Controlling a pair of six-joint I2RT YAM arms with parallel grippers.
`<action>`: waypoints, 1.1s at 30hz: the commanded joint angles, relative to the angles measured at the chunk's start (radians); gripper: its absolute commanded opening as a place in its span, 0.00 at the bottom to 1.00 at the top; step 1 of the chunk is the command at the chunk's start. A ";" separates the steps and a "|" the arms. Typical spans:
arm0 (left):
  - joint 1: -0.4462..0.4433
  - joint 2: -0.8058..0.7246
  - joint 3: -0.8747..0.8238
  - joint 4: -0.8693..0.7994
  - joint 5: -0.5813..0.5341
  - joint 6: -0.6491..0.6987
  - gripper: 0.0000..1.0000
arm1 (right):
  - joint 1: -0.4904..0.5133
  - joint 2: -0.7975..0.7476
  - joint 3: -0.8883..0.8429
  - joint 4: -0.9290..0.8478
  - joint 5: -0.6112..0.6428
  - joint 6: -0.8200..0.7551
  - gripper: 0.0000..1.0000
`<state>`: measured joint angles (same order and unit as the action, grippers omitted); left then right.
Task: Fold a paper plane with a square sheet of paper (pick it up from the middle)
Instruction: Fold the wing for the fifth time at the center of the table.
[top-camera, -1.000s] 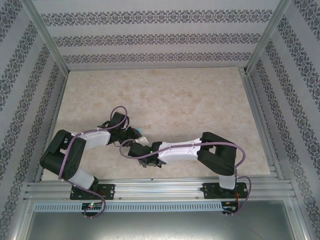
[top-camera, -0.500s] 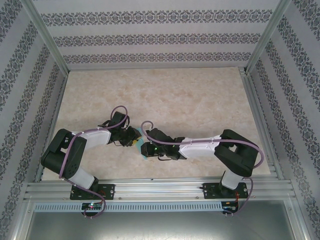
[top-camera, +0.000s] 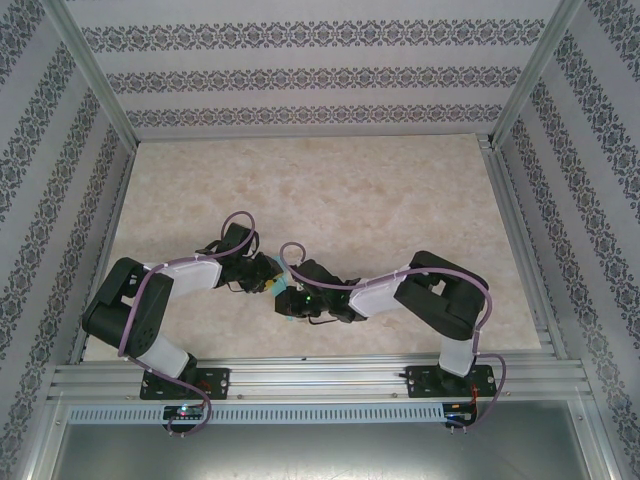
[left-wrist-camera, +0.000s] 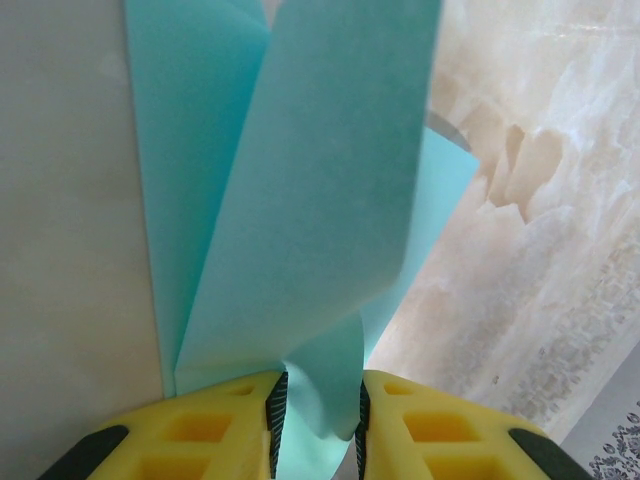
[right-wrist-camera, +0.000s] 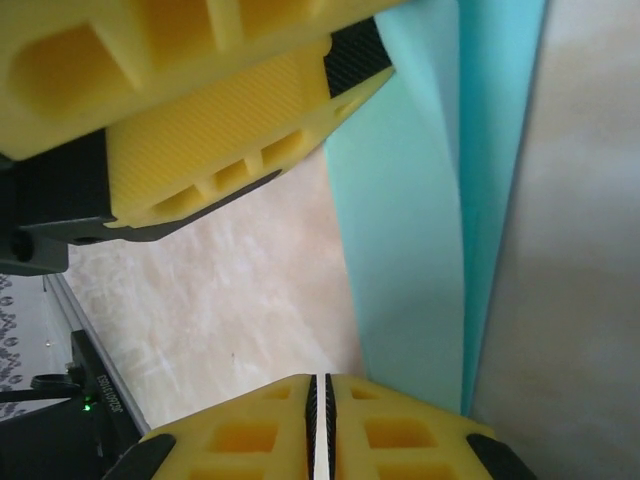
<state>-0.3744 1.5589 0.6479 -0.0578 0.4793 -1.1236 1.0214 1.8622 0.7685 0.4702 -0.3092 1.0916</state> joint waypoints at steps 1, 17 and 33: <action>0.017 0.039 -0.025 -0.114 -0.051 0.001 0.29 | 0.016 0.038 -0.038 0.012 -0.053 0.021 0.13; 0.022 -0.102 0.092 -0.234 -0.079 0.146 0.39 | 0.031 -0.029 0.033 -0.360 0.082 -0.115 0.04; 0.025 -0.010 0.013 0.056 0.056 0.173 0.42 | 0.031 -0.007 0.050 -0.371 0.083 -0.090 0.03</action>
<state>-0.3641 1.5150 0.6735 -0.0727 0.5251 -0.9901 1.0451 1.8297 0.8360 0.2241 -0.2695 1.0027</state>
